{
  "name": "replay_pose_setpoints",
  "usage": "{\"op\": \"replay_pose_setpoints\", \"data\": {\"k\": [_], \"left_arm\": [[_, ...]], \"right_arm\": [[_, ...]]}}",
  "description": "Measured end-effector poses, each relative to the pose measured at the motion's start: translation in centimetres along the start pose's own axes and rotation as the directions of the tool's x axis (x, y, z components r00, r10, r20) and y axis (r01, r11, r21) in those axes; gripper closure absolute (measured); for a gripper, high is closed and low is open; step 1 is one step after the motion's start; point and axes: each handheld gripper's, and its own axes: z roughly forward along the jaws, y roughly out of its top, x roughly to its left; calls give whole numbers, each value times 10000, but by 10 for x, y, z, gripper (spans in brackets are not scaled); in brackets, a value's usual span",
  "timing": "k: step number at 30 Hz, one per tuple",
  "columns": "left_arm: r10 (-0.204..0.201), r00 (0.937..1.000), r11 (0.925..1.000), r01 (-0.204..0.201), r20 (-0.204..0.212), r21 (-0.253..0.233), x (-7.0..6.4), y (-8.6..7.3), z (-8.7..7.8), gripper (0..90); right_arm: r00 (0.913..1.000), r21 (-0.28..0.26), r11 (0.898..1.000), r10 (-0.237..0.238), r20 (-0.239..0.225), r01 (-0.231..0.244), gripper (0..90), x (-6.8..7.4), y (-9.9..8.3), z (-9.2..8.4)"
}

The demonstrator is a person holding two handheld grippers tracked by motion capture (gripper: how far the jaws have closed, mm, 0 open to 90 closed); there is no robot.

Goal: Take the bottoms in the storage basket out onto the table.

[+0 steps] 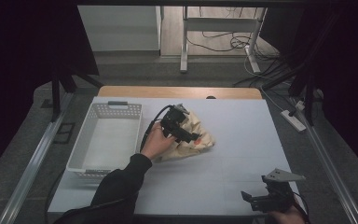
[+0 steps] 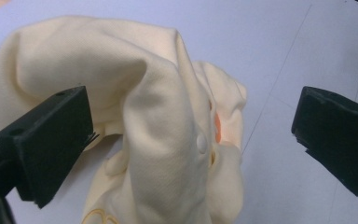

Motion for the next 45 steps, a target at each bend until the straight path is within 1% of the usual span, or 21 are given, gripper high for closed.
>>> {"op": "replay_pose_setpoints", "data": {"k": [5,8,11,17,19,24,35,40,45], "left_arm": [[71,9999,10000,-71,-91,-33,-1,2,-8,0],[28,9999,10000,-29,-131,-75,-2,1,-11,0],[-61,9999,9999,59,-110,-156,0,-1,-14,0],[-21,9998,10000,20,-203,-81,4,-6,-19,0],[-79,9998,9998,76,-198,-159,4,-7,-21,0],[-261,9997,9991,260,-14,-325,7,-11,-27,0],[-374,9993,9983,371,-52,-451,11,-19,-39,0],[-472,9989,9984,469,-79,-330,13,-24,-45,0],[-593,9982,9972,588,-87,-466,14,-29,-50,0]], "right_arm": [[10000,-7,10000,3,2,-3,3,0,0,0],[10000,-3,10000,3,3,-3,3,0,0,0],[10000,-17,10000,10,0,-10,3,0,0,0],[10000,-29,10000,31,37,-31,3,0,0,0],[10000,-36,10000,39,40,-39,3,0,0,0],[10000,-26,10000,32,49,-32,3,0,0,0],[10000,-1,10000,41,70,-41,3,0,0,0],[10000,11,10000,38,73,-38,3,0,0,0],[10000,17,10000,41,78,-41,3,0,0,0]]}}
